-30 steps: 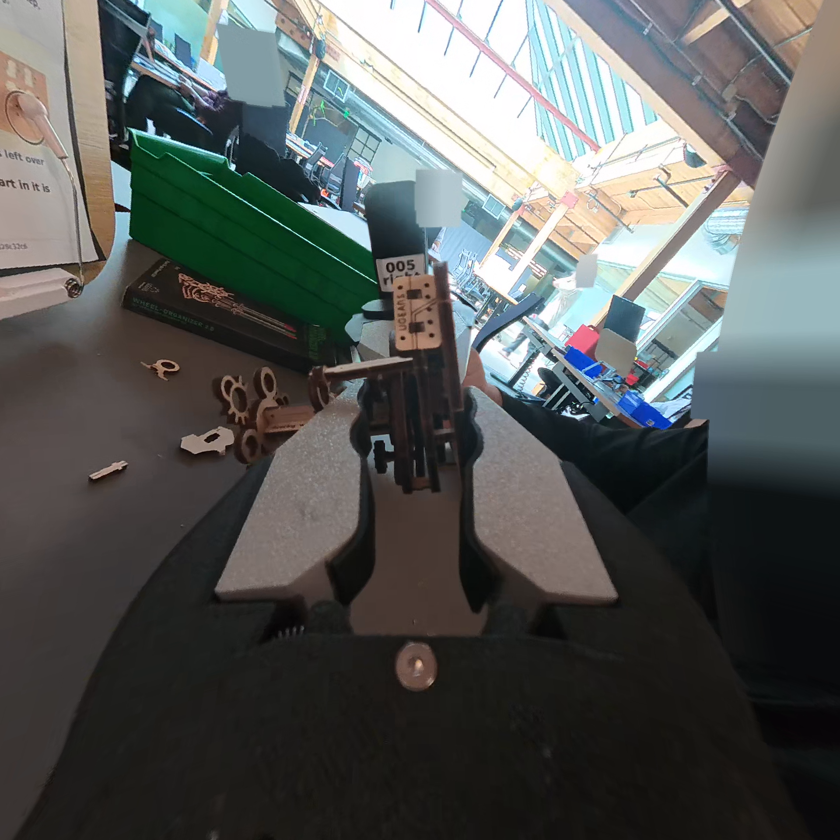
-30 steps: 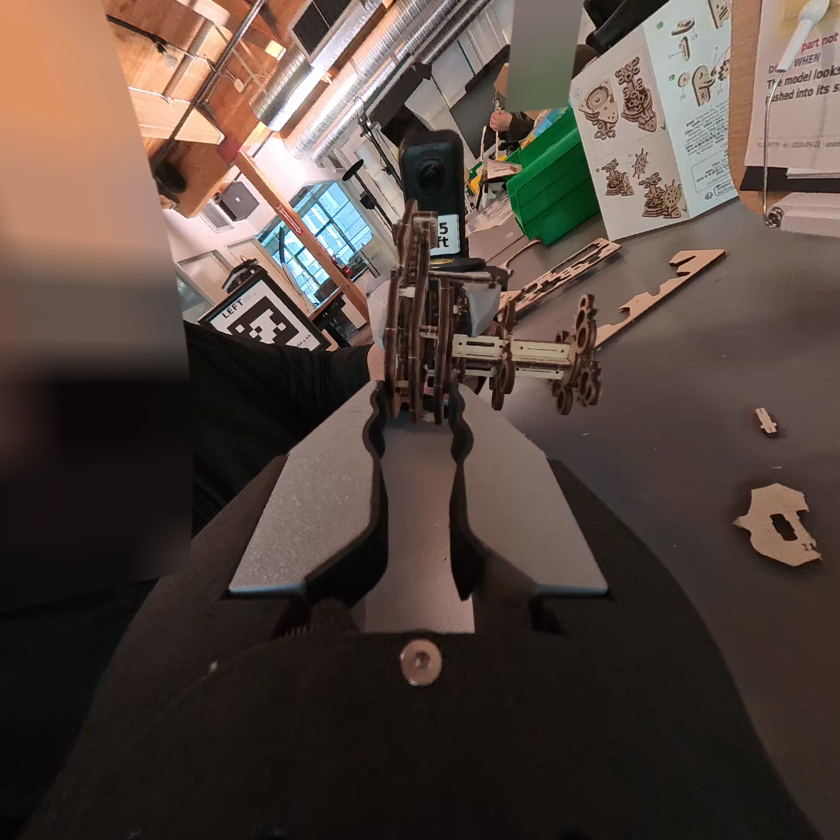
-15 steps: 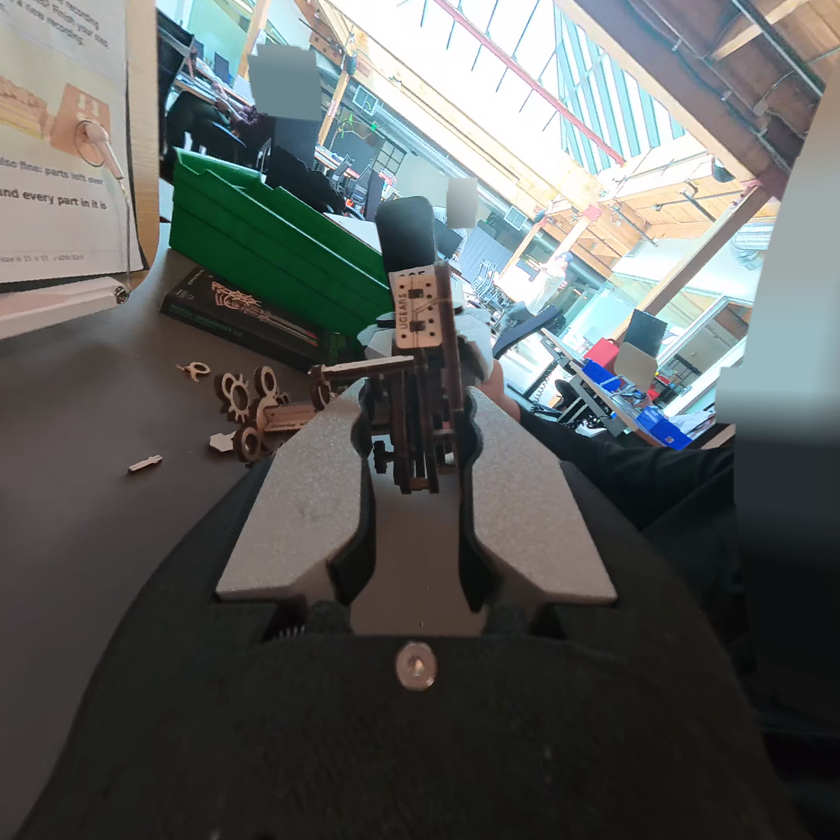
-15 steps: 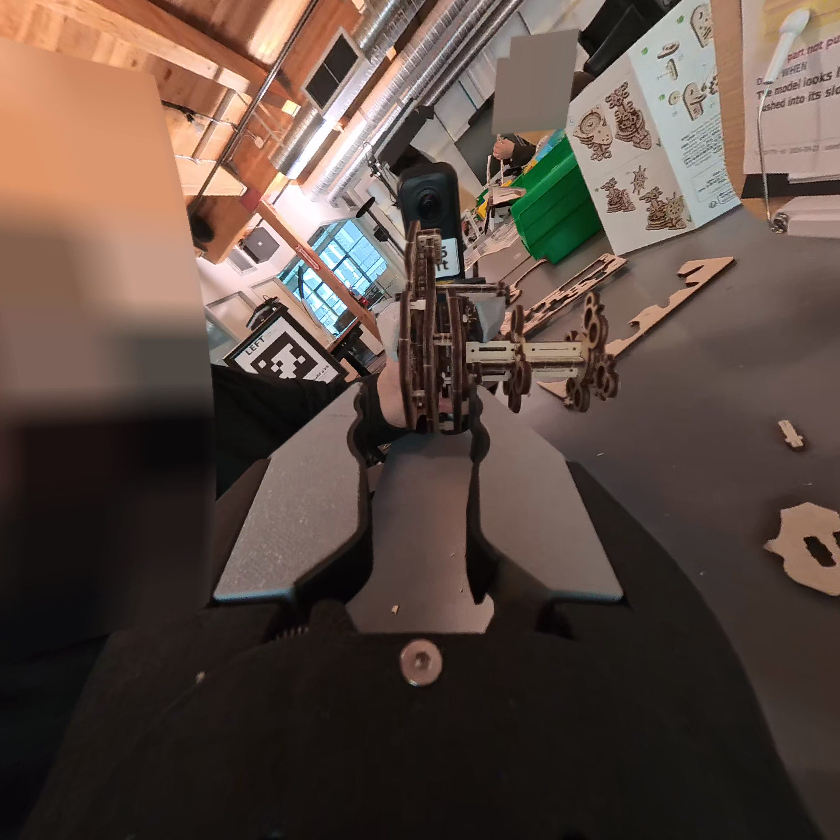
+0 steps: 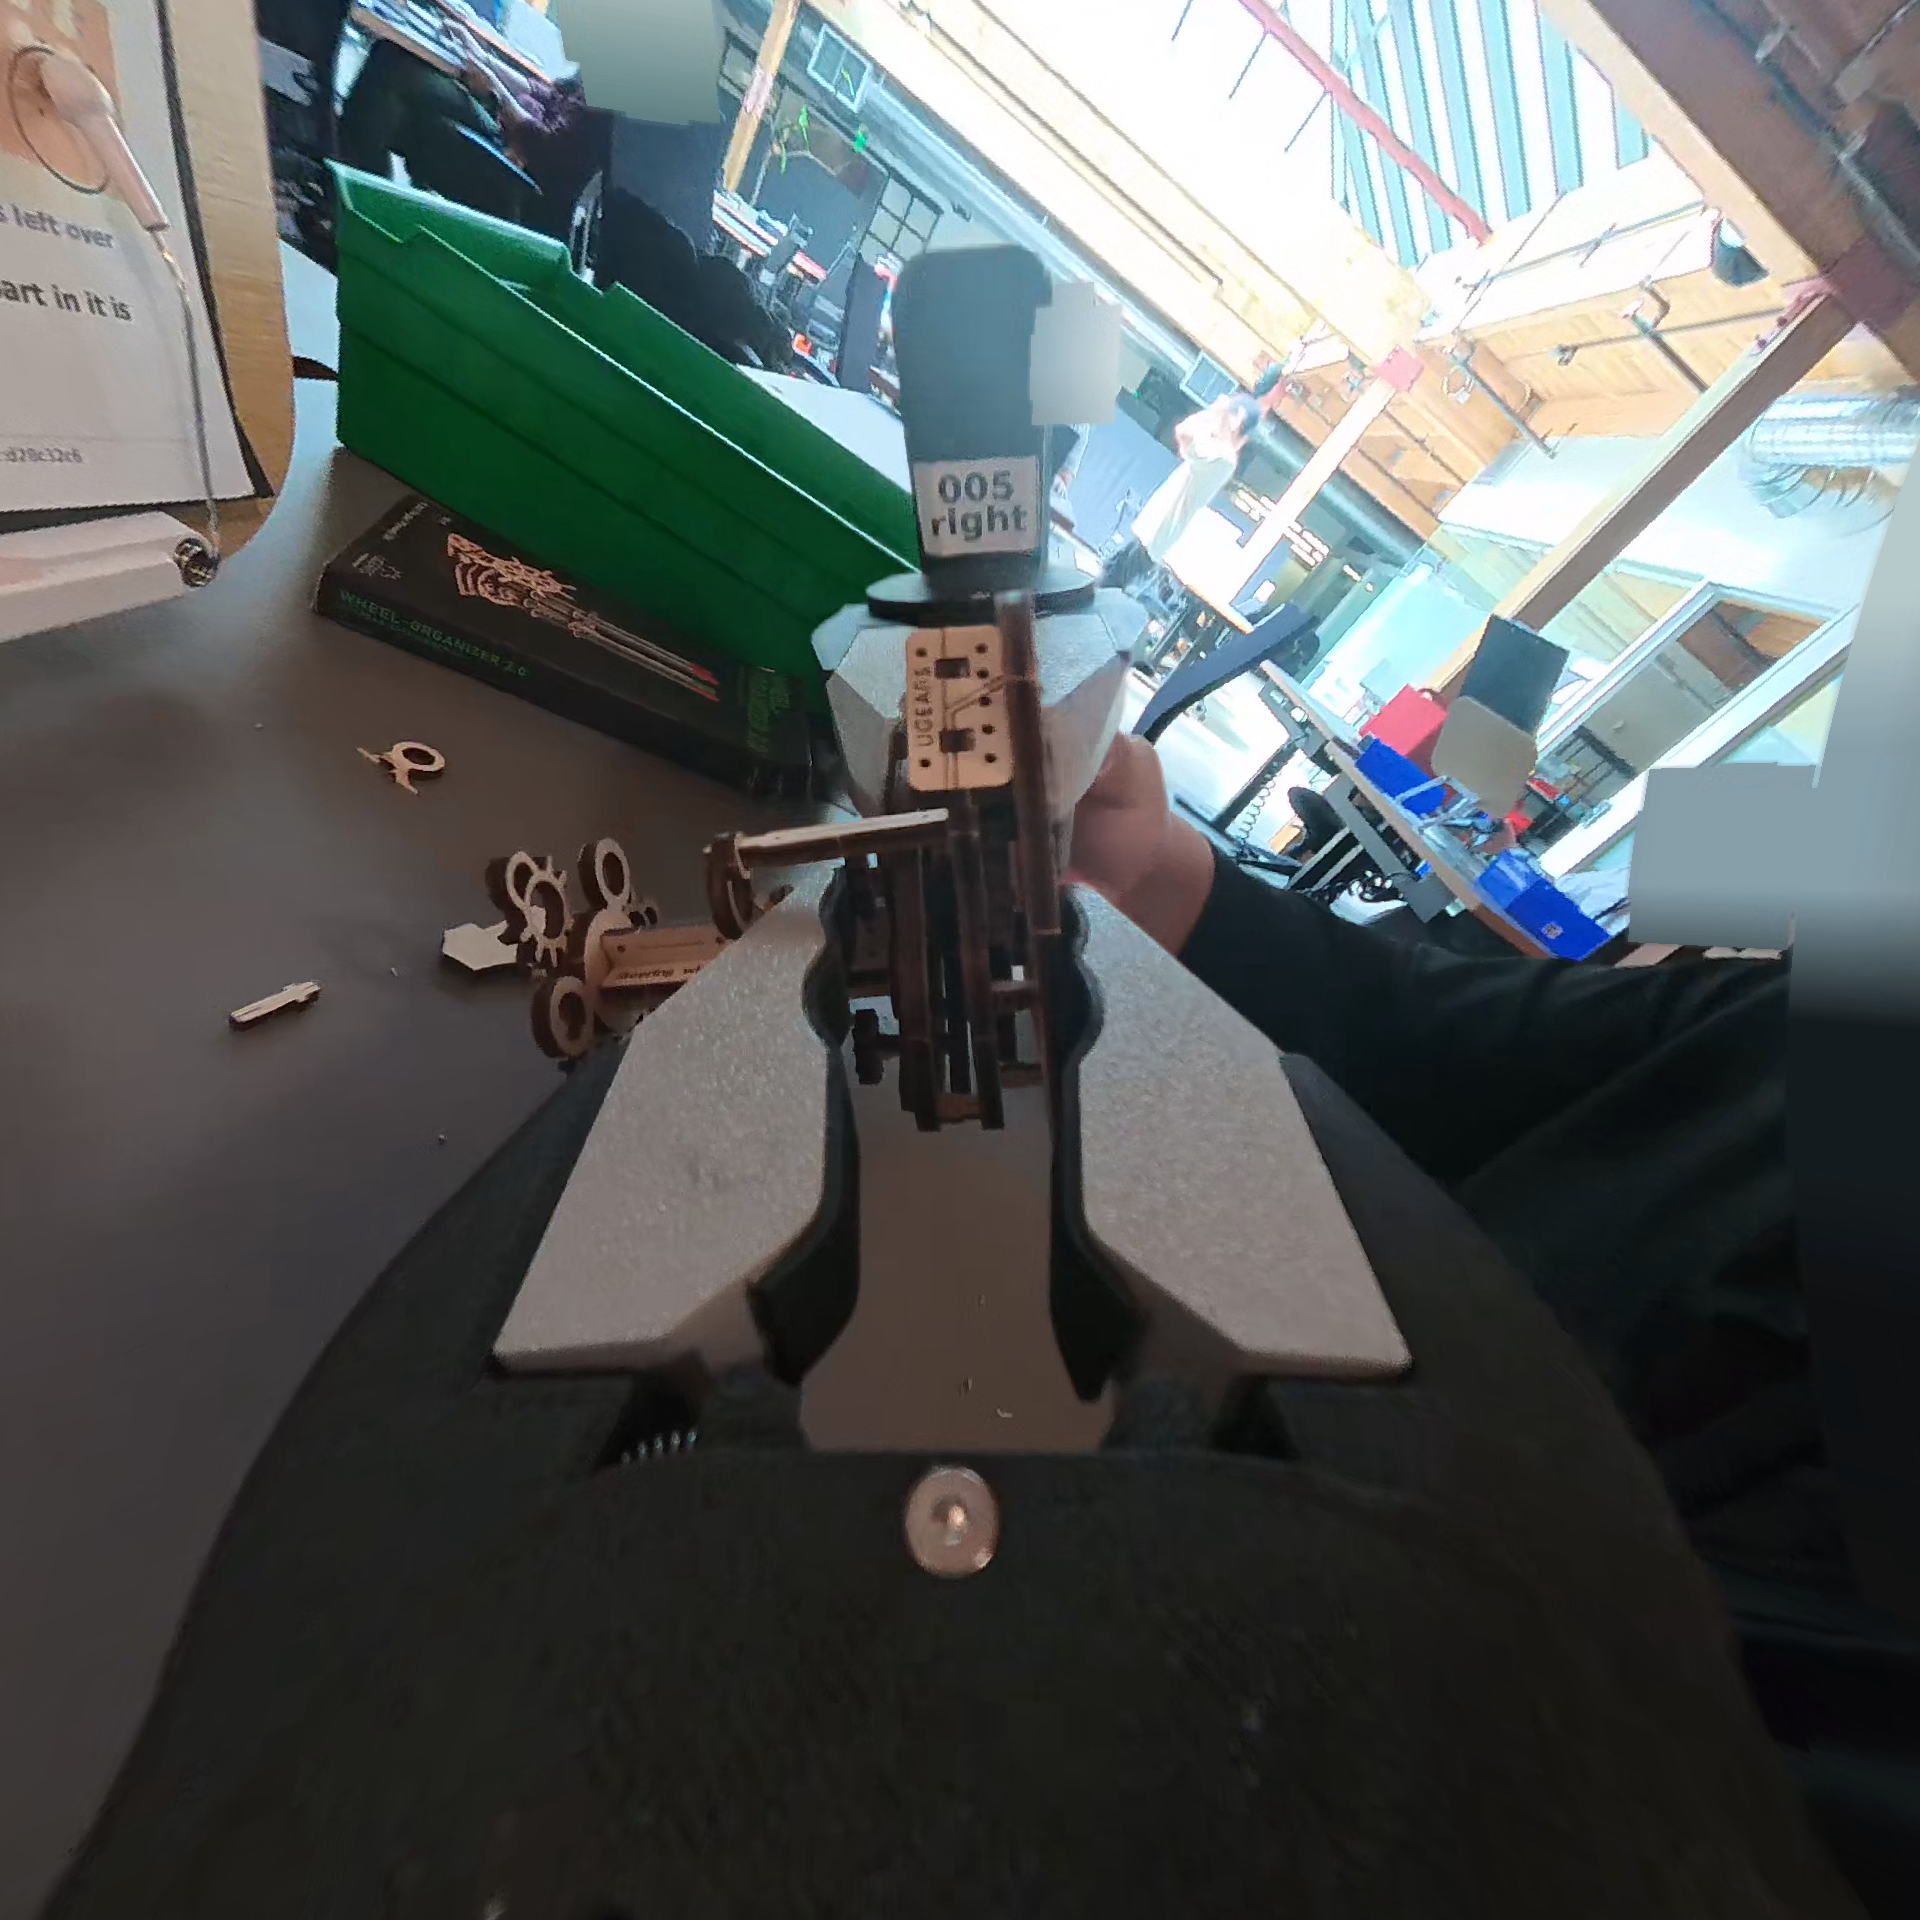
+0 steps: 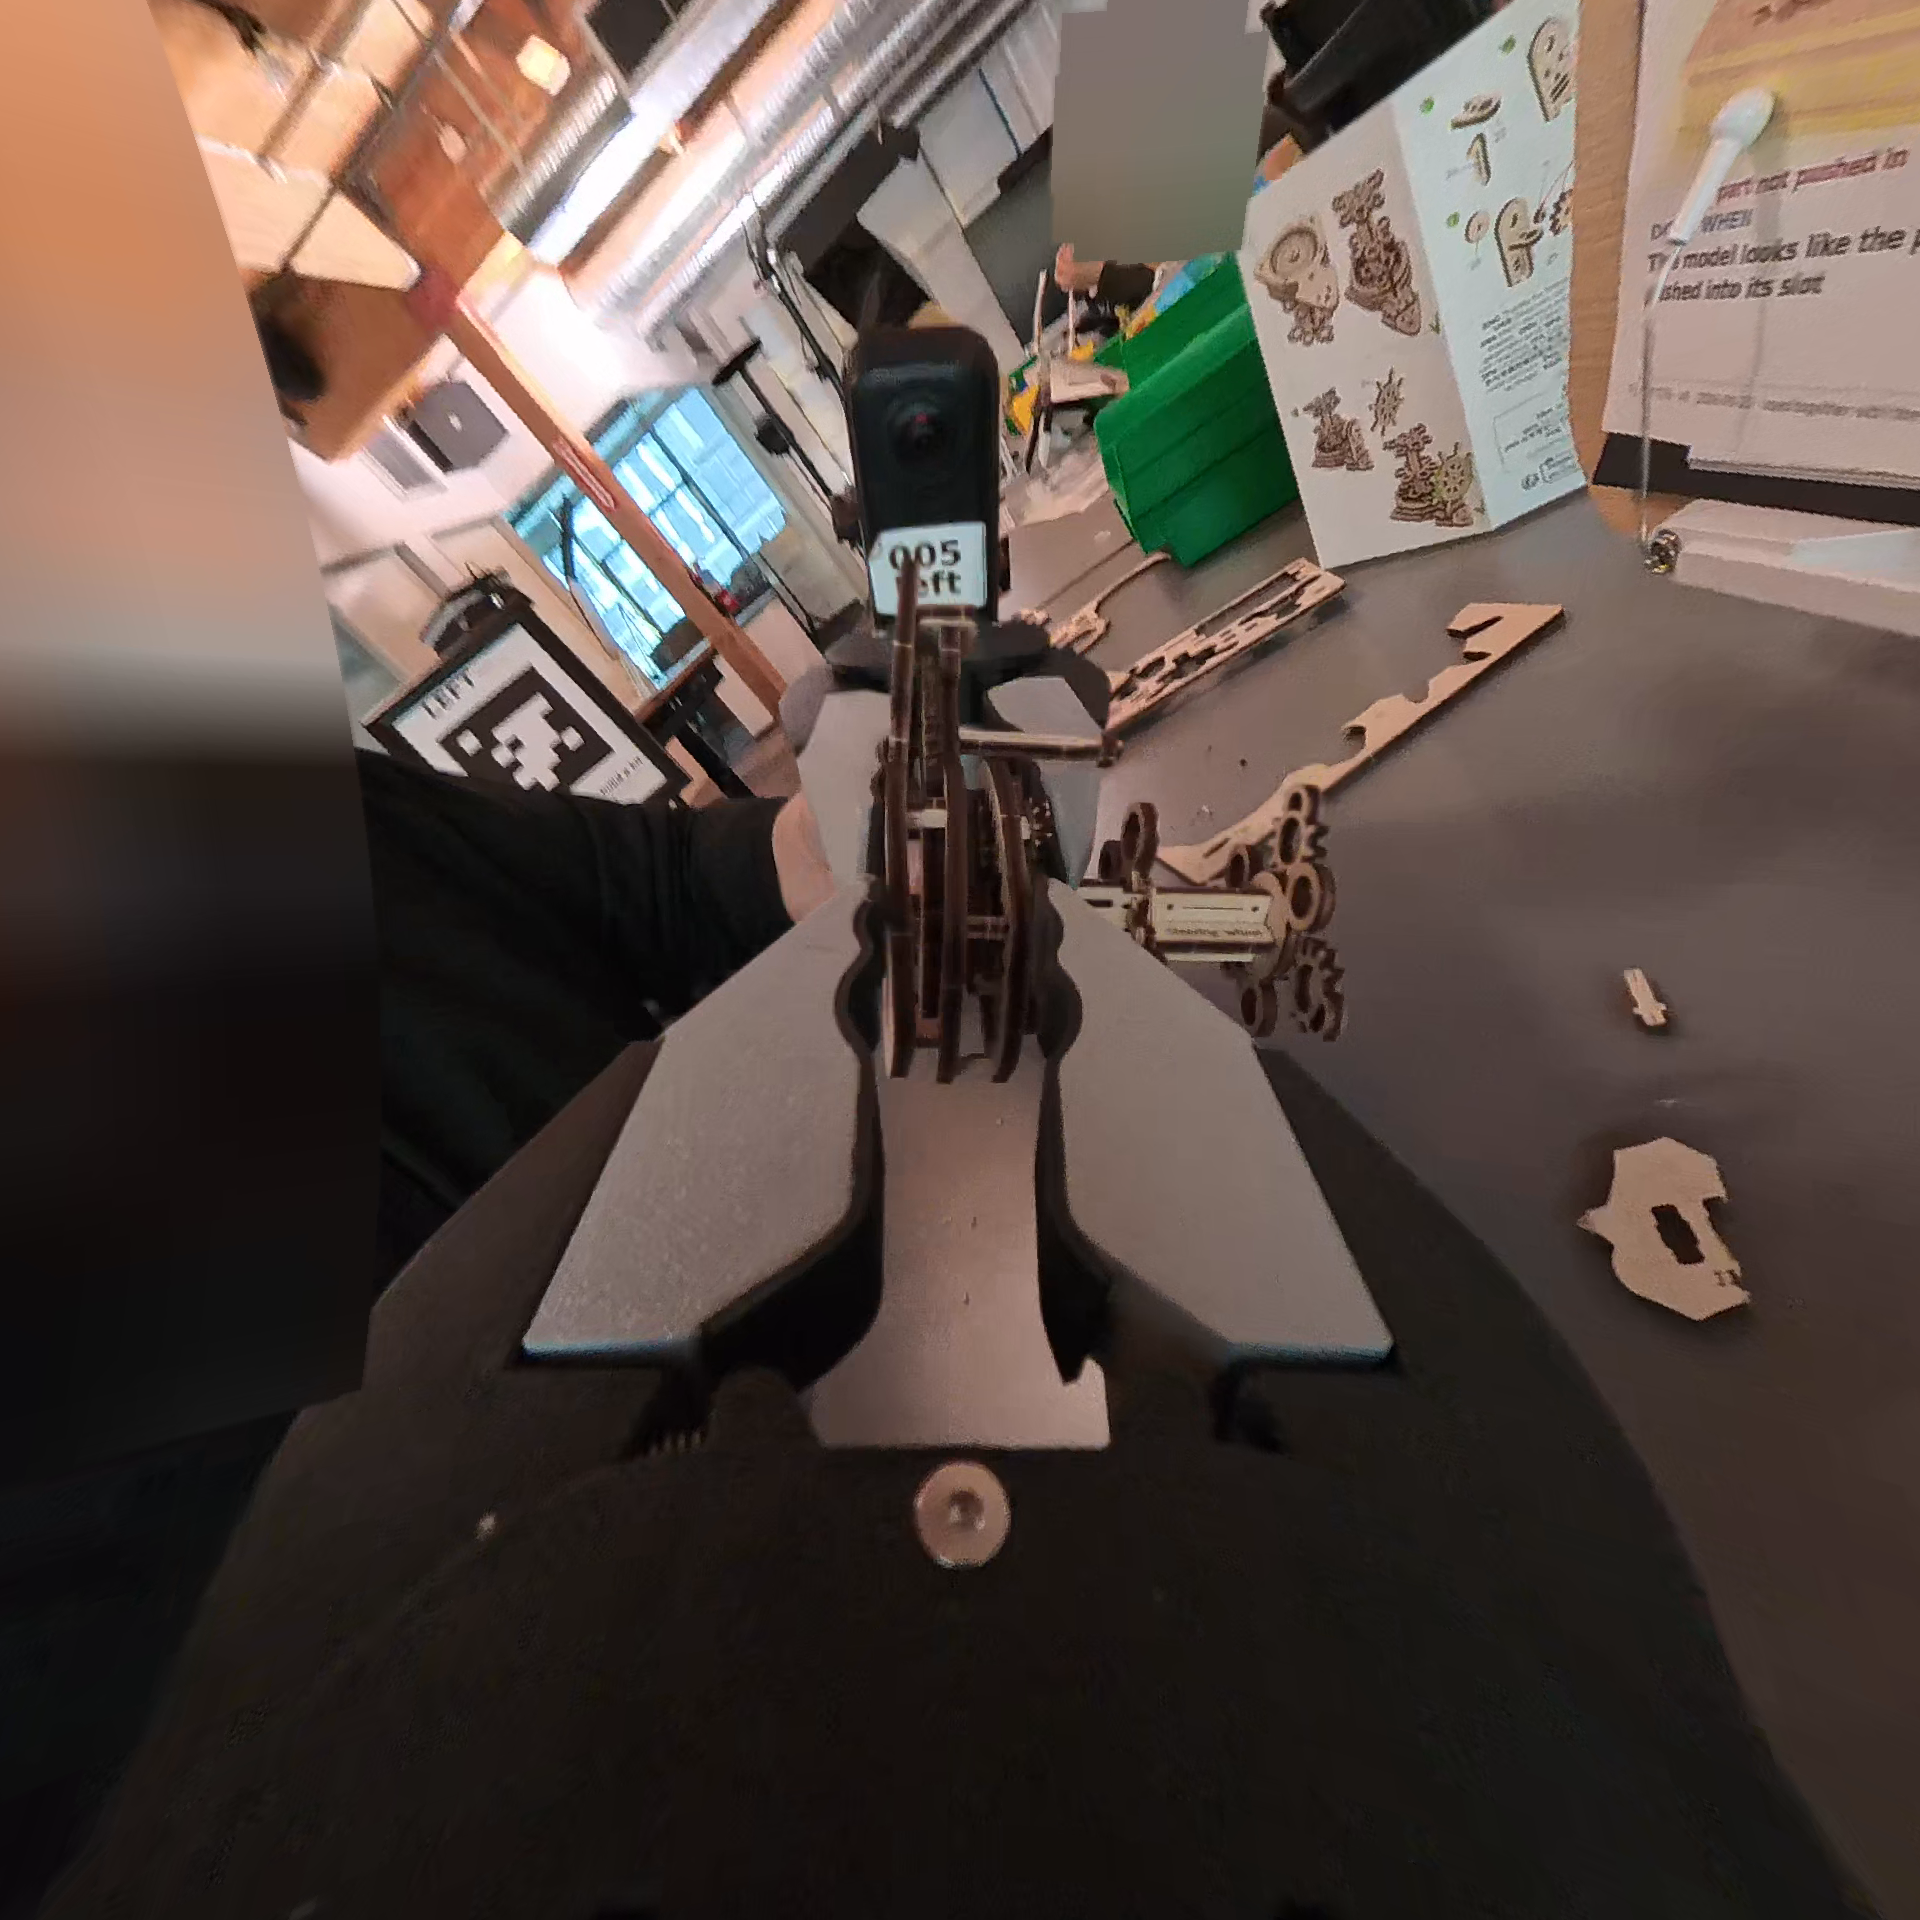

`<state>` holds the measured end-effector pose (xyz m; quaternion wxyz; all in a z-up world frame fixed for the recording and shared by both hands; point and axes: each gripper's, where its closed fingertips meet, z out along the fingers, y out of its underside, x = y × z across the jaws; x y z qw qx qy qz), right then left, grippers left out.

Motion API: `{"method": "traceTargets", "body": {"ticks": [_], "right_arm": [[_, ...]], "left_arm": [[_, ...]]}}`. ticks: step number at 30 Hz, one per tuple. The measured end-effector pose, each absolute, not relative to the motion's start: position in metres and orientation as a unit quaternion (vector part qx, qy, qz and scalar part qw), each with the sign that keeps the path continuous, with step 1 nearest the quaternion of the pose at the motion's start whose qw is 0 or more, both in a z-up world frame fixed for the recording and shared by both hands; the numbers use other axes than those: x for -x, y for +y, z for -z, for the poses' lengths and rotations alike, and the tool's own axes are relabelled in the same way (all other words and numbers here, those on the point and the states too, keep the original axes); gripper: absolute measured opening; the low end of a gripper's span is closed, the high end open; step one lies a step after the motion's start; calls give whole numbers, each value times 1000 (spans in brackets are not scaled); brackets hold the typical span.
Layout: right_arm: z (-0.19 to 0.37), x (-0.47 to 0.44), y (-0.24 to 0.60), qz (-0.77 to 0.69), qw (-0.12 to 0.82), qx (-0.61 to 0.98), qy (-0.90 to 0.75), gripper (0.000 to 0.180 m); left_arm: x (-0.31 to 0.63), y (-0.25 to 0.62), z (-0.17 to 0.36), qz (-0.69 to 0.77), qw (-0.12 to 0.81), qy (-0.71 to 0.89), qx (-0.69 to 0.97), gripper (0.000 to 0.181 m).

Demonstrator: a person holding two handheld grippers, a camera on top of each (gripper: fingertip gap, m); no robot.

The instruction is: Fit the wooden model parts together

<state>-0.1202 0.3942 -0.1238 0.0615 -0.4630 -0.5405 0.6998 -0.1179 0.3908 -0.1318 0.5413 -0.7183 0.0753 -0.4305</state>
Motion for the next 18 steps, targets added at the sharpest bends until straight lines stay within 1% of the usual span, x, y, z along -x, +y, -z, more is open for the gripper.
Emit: {"method": "traceTargets", "body": {"ticks": [8, 13, 15, 17, 18], "right_arm": [[127, 118, 381, -683, 31, 440, -582, 24], [129, 116, 379, -681, 33, 434, -589, 22], [131, 116, 379, -675, 36, 439, -592, 21], [129, 117, 380, -670, 54, 438, -596, 21], [127, 116, 380, -671, 54, 436, -597, 21]], "left_arm": [[107, 385, 138, 406, 527, 121, 737, 36], [105, 383, 139, 438, 512, 113, 730, 36], [106, 385, 136, 449, 510, 105, 726, 40], [108, 385, 128, 462, 525, 102, 707, 49], [109, 386, 126, 463, 530, 100, 704, 44]]}}
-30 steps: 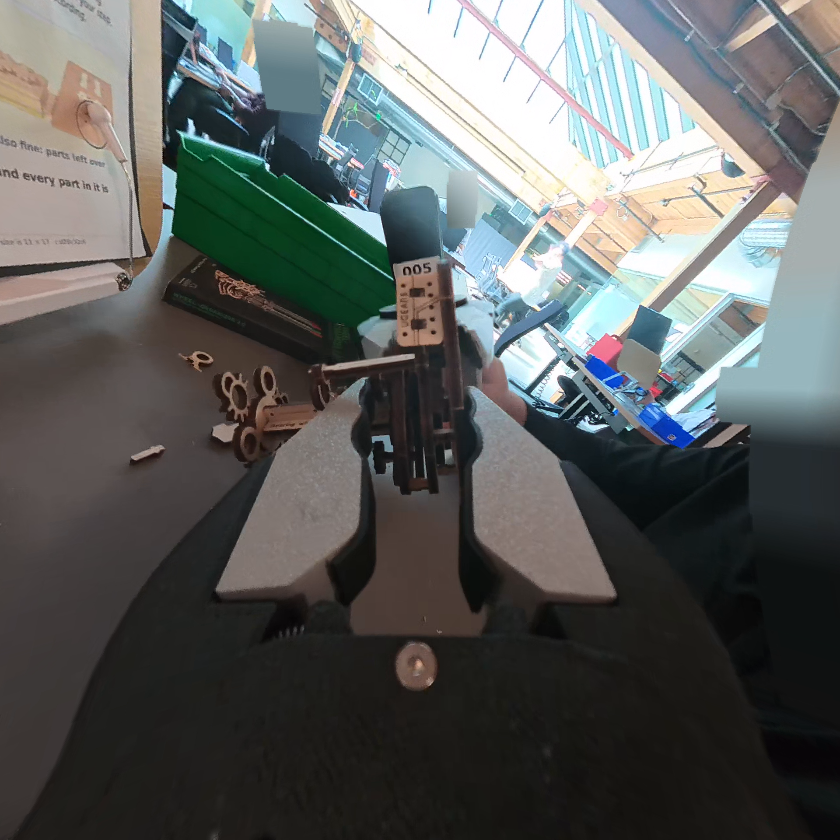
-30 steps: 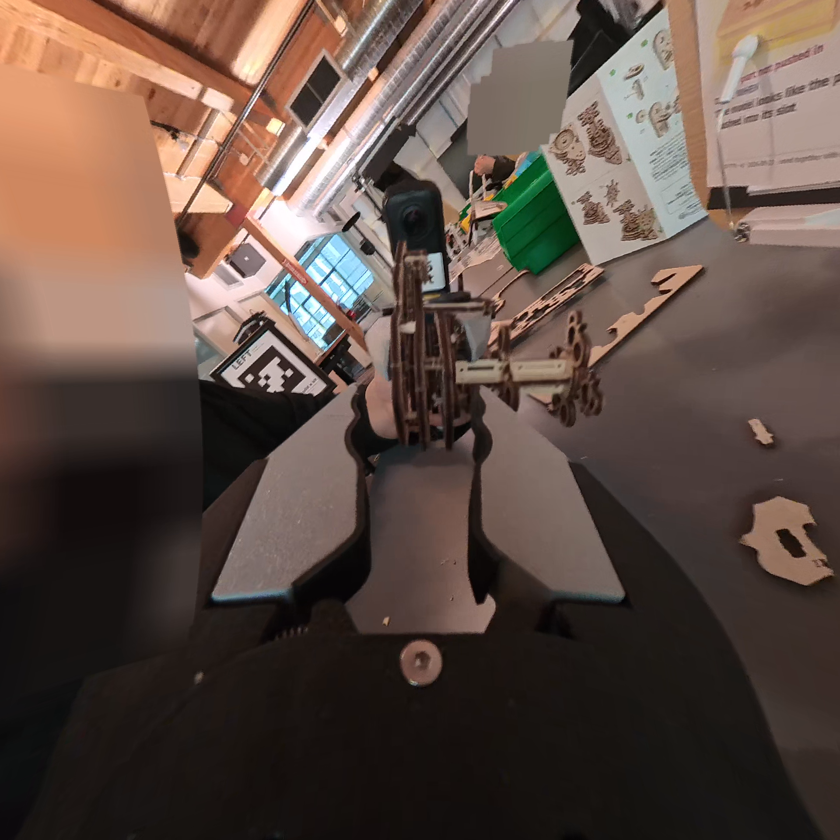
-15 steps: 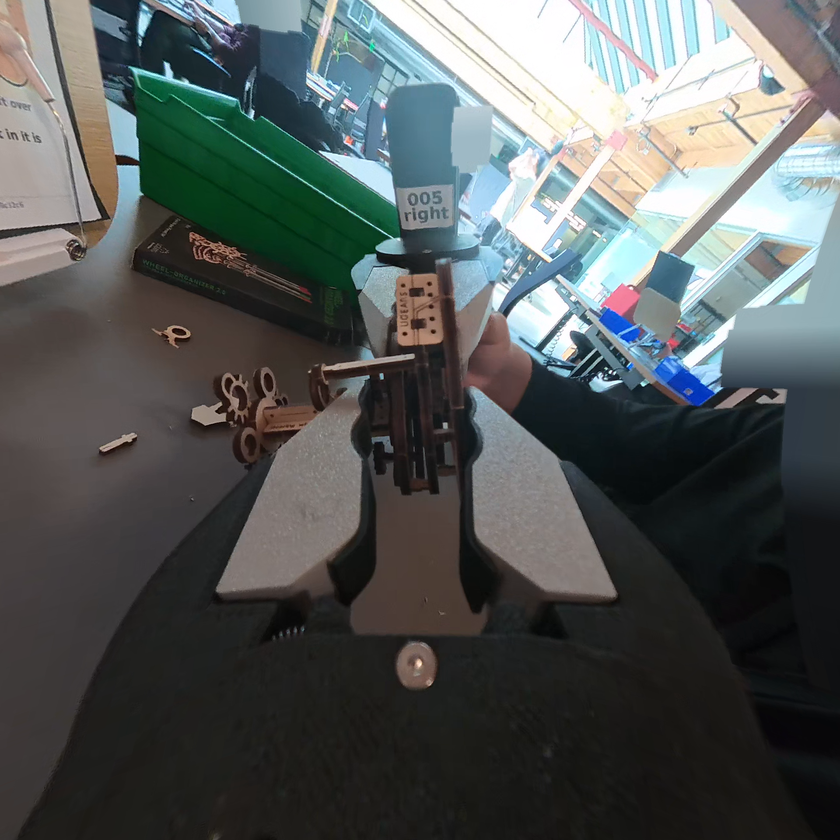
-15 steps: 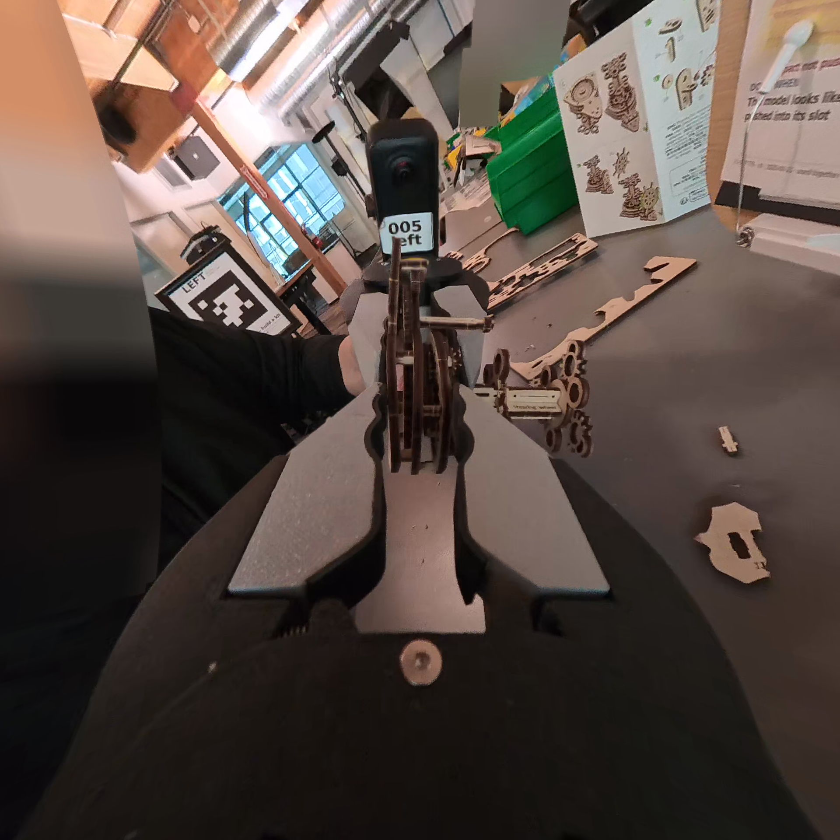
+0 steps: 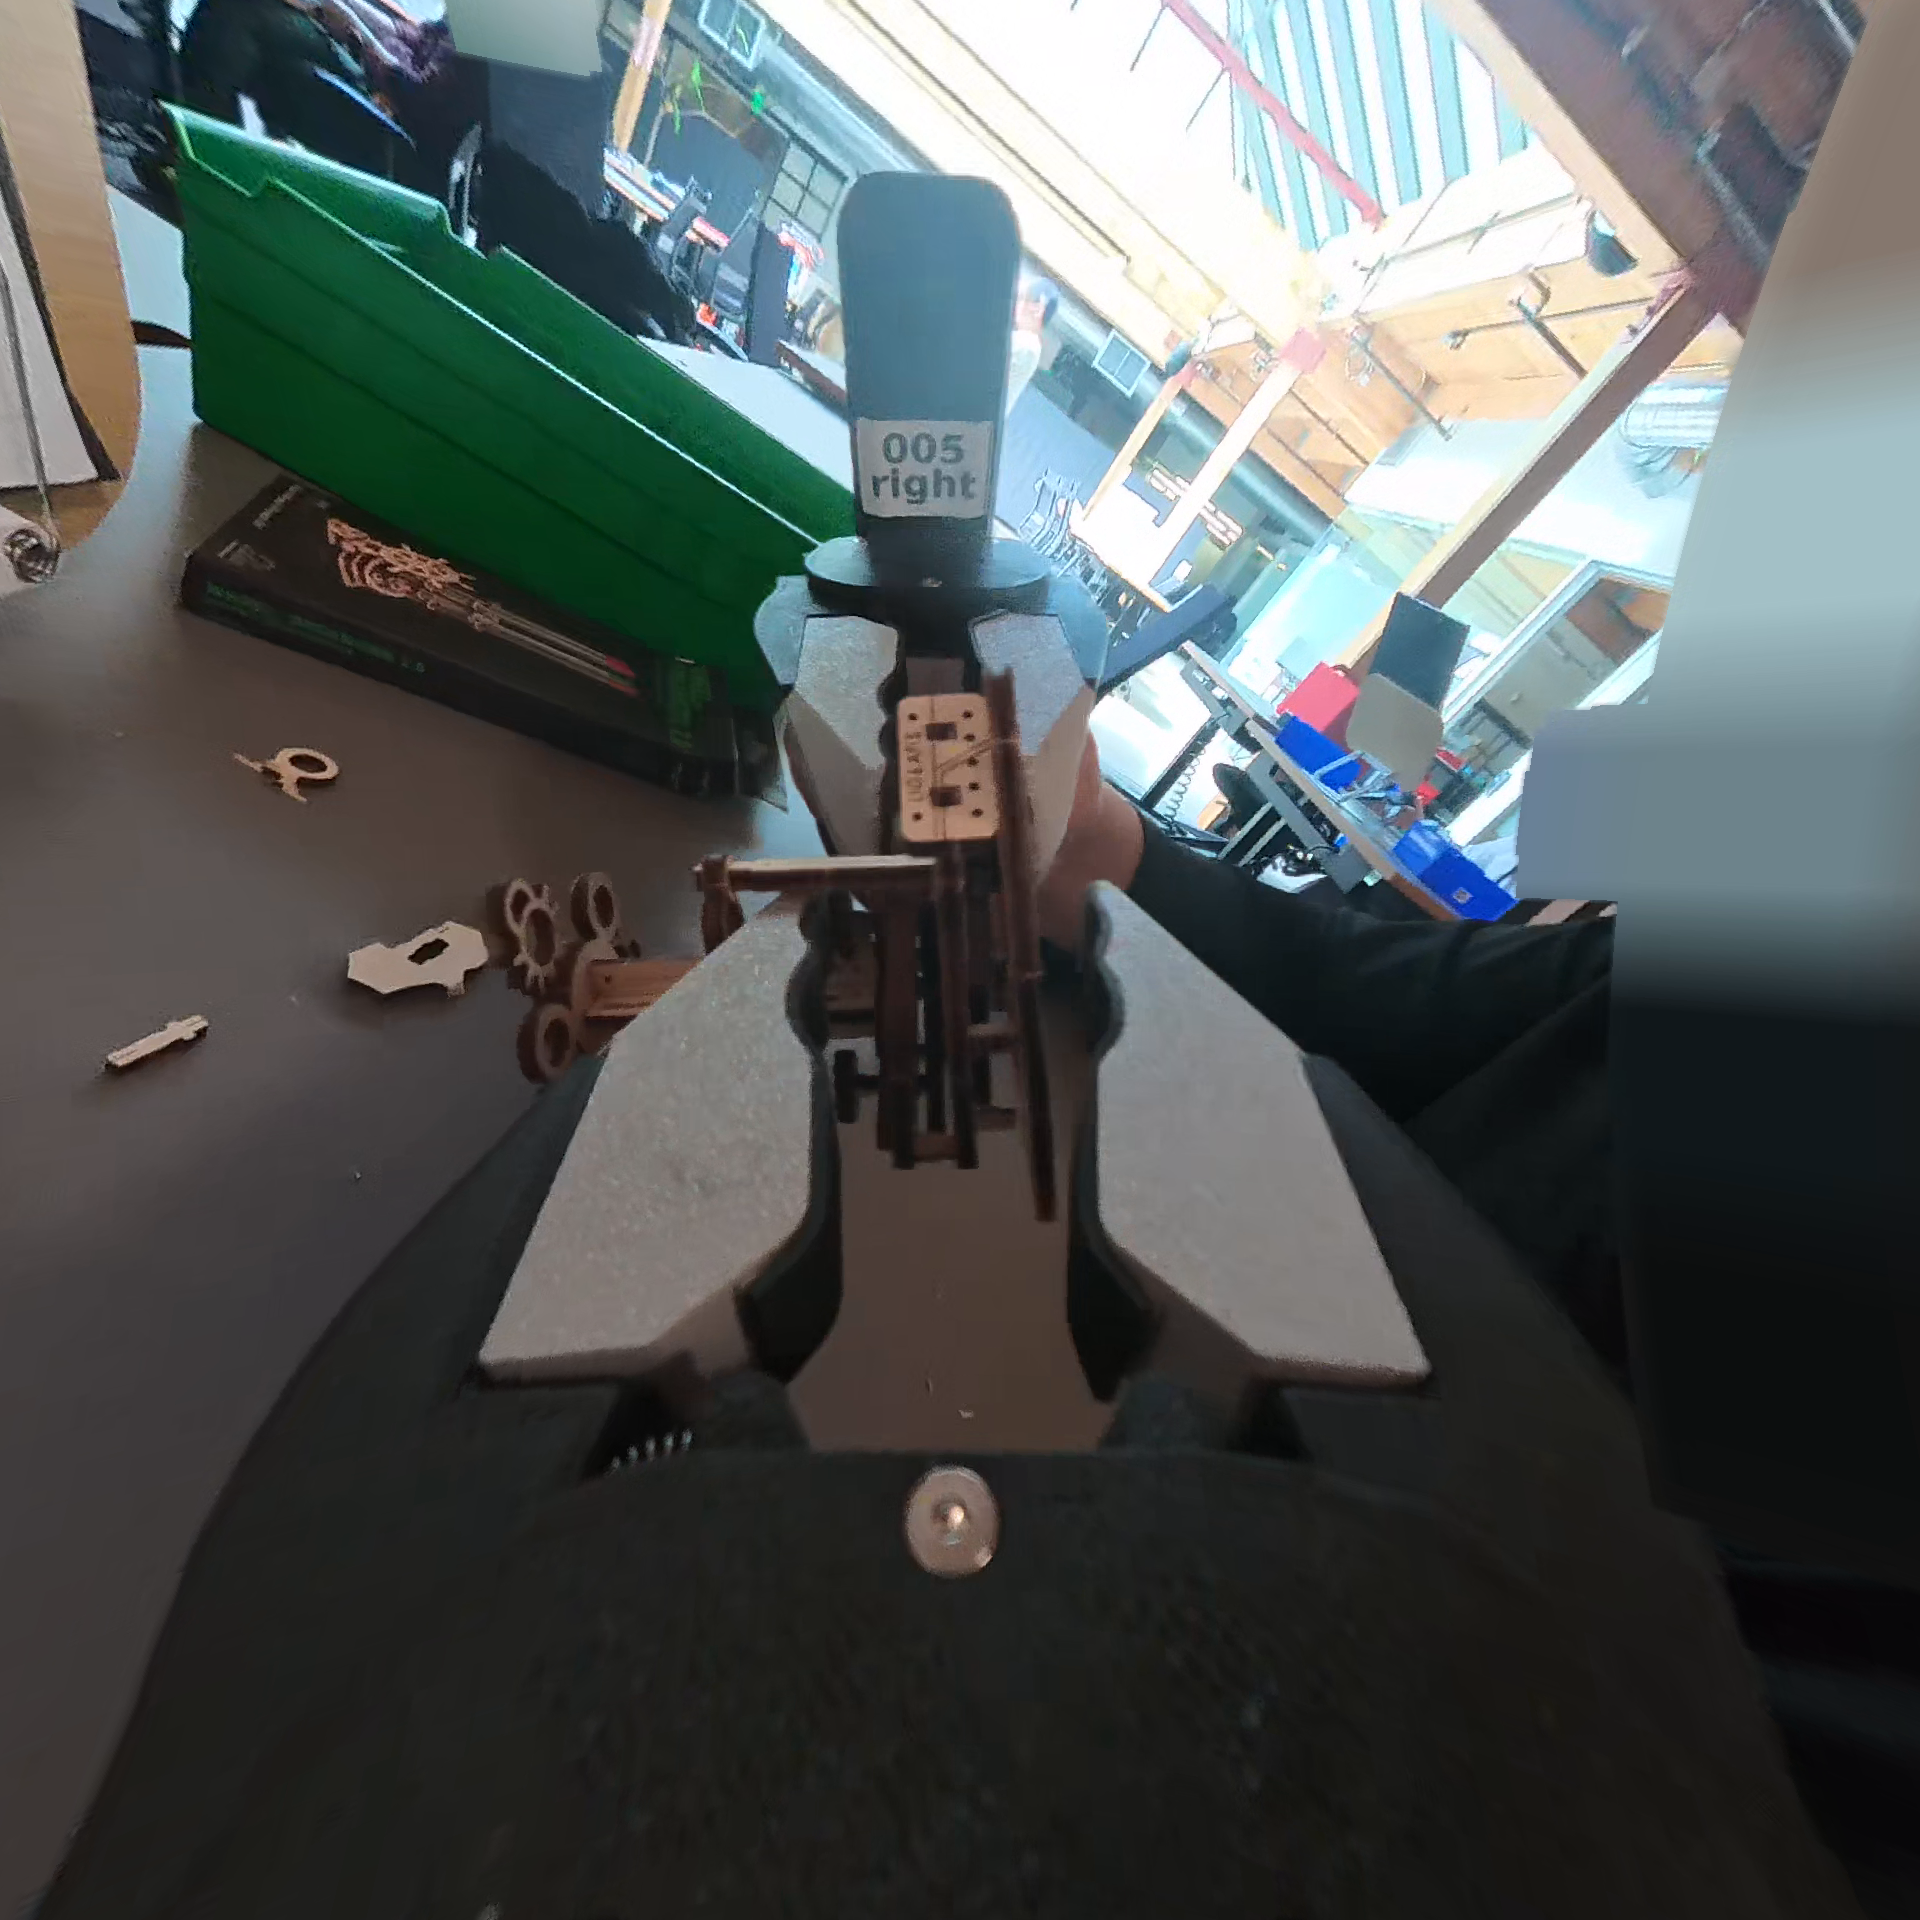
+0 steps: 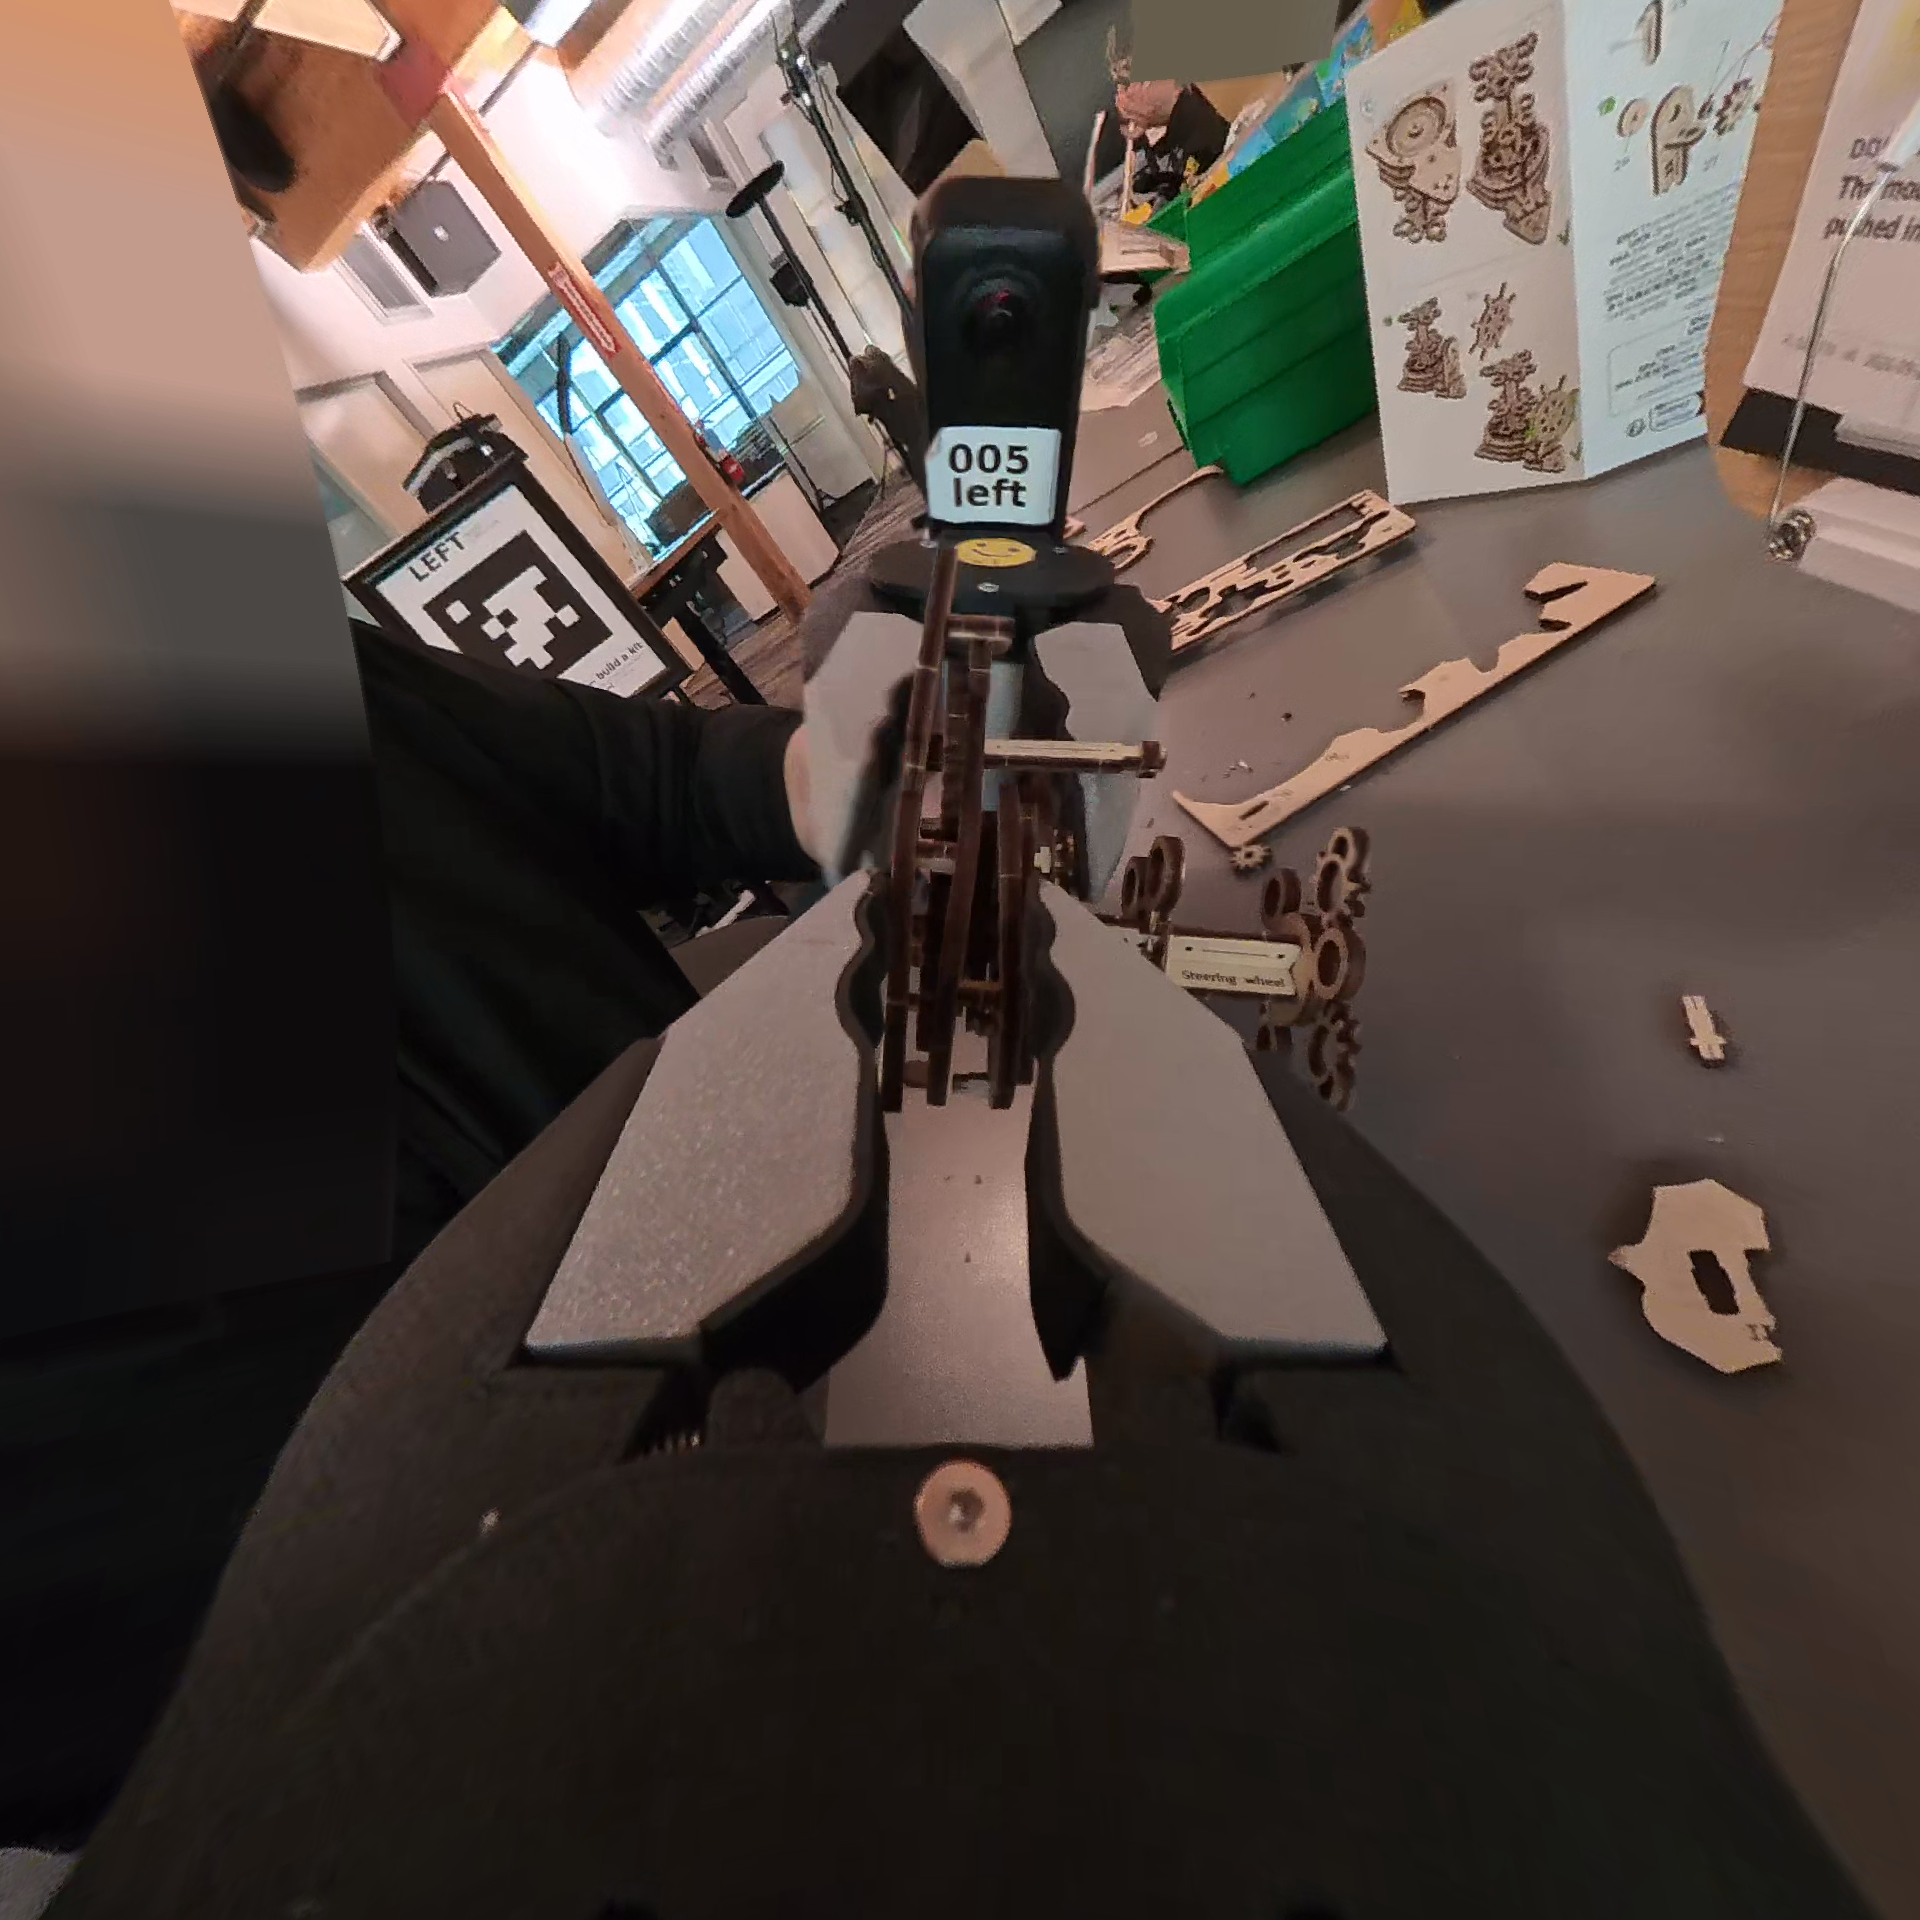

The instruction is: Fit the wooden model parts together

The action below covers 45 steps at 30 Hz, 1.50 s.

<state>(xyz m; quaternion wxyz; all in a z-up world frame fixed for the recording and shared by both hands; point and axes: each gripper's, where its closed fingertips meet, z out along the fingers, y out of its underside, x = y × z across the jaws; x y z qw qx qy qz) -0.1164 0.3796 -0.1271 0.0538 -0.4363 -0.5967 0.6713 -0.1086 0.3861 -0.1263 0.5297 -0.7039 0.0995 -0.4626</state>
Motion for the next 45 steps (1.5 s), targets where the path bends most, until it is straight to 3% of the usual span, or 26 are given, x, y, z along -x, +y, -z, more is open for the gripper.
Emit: {"method": "traceTargets", "body": {"ticks": [2, 10, 27, 35, 45], "right_arm": [[125, 117, 379, -668, 62, 437, -599, 21], [129, 114, 380, -629, 111, 441, -630, 21], [126, 116, 376, -655, 81, 455, -598, 18], [142, 118, 380, -564, 155, 468, -662, 21], [155, 121, 387, -607, 91, 489, -620, 21]], "left_arm": [[111, 389, 126, 447, 542, 95, 705, 36], [109, 392, 126, 450, 559, 76, 692, 38], [111, 389, 122, 450, 564, 78, 688, 33], [111, 391, 135, 428, 548, 79, 714, 33], [115, 398, 149, 450, 501, 50, 738, 33]]}}
